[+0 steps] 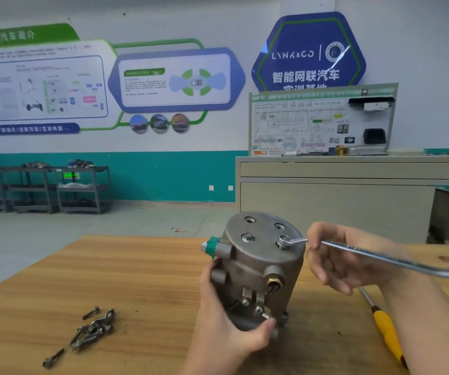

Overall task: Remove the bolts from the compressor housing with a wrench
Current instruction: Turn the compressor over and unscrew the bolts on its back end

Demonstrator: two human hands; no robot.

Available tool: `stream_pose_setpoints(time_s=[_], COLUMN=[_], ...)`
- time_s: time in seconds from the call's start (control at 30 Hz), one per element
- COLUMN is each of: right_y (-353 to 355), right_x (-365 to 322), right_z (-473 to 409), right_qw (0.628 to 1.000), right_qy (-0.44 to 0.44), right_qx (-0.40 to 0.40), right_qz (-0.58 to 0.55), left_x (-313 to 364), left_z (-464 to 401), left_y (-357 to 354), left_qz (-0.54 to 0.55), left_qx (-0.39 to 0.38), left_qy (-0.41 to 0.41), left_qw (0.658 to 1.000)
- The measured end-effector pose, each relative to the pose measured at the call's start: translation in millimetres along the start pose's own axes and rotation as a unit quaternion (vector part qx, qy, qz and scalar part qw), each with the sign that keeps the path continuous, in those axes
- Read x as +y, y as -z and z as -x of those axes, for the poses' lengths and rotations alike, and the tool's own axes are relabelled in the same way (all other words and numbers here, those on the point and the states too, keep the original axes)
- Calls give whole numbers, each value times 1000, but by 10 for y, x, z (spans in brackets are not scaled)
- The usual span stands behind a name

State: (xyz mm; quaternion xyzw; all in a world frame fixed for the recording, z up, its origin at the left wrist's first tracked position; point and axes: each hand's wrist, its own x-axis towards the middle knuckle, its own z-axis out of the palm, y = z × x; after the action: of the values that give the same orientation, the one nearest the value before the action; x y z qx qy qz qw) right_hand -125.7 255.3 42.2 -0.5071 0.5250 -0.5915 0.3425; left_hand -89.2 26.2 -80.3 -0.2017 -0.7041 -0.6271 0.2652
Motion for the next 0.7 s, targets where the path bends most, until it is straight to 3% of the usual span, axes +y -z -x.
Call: stream_pose_setpoints(time_s=[0.13, 0.2, 0.33, 0.4, 0.5, 0.6, 0.7], right_y=[141, 151, 17, -58, -200, -395, -546], right_x=[158, 126, -51, -94, -75, -82, -117], right_z=[-58, -114, -322, -466, -634, -759, -828], right_qw=[978, 951, 870, 824, 756, 694, 683], right_qy=[80, 67, 50, 46, 18, -54, -83], right_qx=[26, 140, 437, 549, 639, 603, 532], right_qz=[-193, -269, -222, -134, 140, 390, 493], left_x=[-4, -9, -5, -13, -23, -28, -7], left_z=[5, 5, 15, 21, 25, 23, 33], left_y=[-12, -18, -35, -34, -22, -2, 24], left_qz=[-2, 0, 1, -10, -19, -19, -14], left_qx=[7, 11, 14, 16, 10, 6, 4], left_qy=[-1, -1, 1, -5, -9, -12, -8], left_qw=[1000, 1000, 1000, 1000, 1000, 1000, 1000])
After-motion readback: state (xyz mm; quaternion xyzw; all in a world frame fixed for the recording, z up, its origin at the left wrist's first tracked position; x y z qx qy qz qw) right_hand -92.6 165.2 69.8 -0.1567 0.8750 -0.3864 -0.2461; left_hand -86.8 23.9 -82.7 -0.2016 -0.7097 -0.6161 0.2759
